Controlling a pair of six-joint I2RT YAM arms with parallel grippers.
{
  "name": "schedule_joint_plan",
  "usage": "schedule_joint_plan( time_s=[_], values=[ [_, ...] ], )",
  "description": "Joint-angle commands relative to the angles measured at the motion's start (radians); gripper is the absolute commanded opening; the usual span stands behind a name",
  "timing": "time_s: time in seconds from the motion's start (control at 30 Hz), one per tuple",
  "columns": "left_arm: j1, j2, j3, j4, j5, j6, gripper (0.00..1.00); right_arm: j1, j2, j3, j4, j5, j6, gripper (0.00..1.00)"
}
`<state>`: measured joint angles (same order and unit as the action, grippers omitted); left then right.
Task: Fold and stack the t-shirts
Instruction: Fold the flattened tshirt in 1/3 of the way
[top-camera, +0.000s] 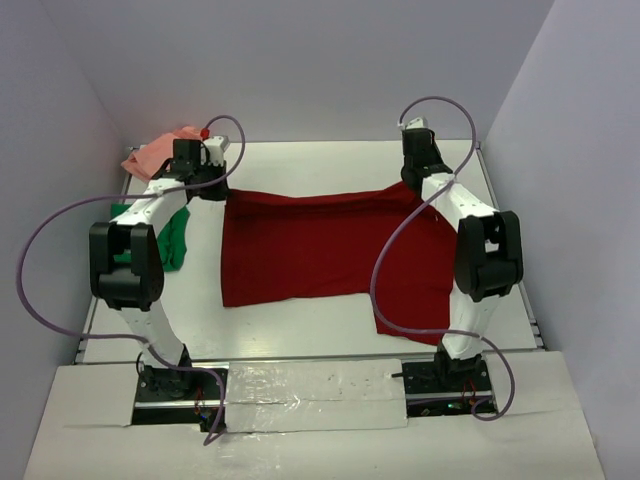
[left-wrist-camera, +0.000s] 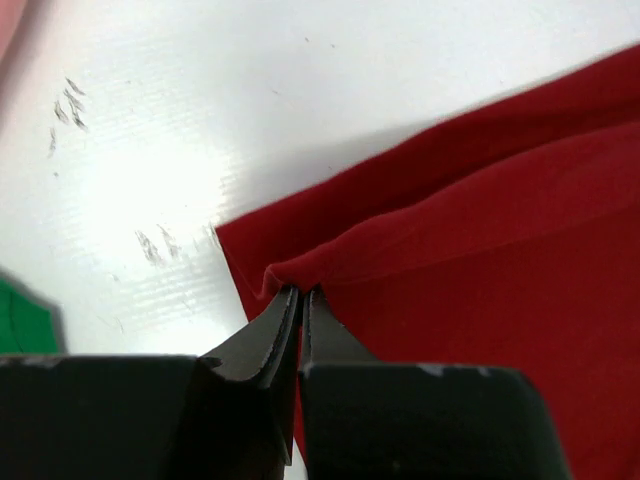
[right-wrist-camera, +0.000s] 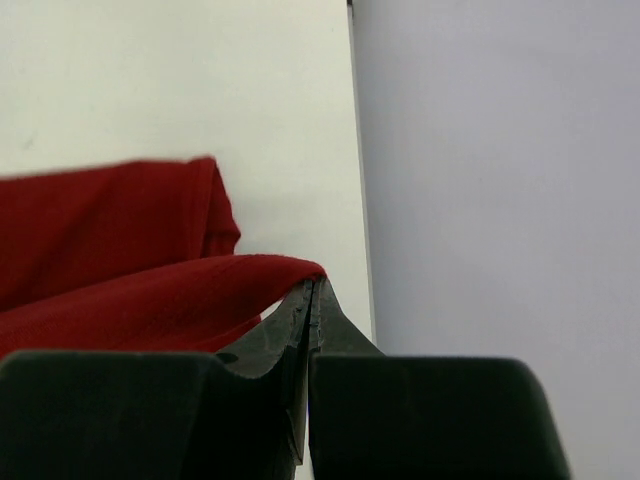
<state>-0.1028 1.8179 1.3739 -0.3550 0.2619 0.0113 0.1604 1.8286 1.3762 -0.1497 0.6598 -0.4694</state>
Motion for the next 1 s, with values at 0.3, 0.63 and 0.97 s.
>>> schedule_joint_plan(
  time_s=[0.3, 0.63, 0.97],
  values=[
    [0.015, 0.121, 0.177, 0.105, -0.090, -0.053, 0.00, -0.042, 0.205, 0.314, 0.062, 0.008, 0.009, 0.00],
    [0.023, 0.204, 0.329, 0.162, -0.142, -0.080, 0.00, -0.059, 0.340, 0.567, 0.059, 0.015, 0.005, 0.00],
    [0.023, 0.268, 0.406, 0.238, -0.199, -0.106, 0.00, -0.058, 0.445, 0.820, -0.037, -0.031, 0.060, 0.00]
  ],
)
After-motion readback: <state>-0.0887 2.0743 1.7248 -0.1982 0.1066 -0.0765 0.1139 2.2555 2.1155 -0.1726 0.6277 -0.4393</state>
